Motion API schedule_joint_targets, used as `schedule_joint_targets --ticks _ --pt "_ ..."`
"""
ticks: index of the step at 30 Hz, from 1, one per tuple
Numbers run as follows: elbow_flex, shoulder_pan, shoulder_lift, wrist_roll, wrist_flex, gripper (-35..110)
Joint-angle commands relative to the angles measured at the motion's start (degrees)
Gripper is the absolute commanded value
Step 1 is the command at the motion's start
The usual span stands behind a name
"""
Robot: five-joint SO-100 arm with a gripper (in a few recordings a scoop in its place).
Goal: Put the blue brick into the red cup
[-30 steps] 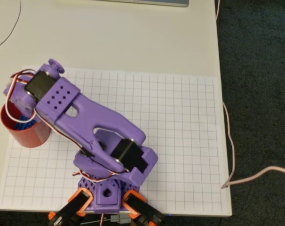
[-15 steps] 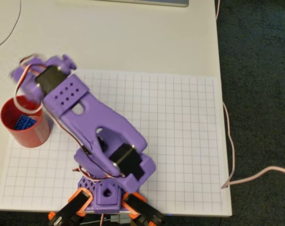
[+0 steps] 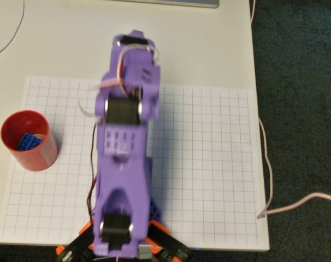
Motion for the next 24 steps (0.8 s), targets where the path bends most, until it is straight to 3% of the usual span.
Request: schedule_joint_targets --ticks 1,6,14,24 --pt "-1.8 1.1 11.5 -0.2 4.4 0" --pt "1.5 0.9 20.7 -1.3 9.9 0" --pt "30.8 -0.4 20.7 -0.8 -1.8 0" --pt "52.4 -1.0 20.7 0.1 -1.0 0"
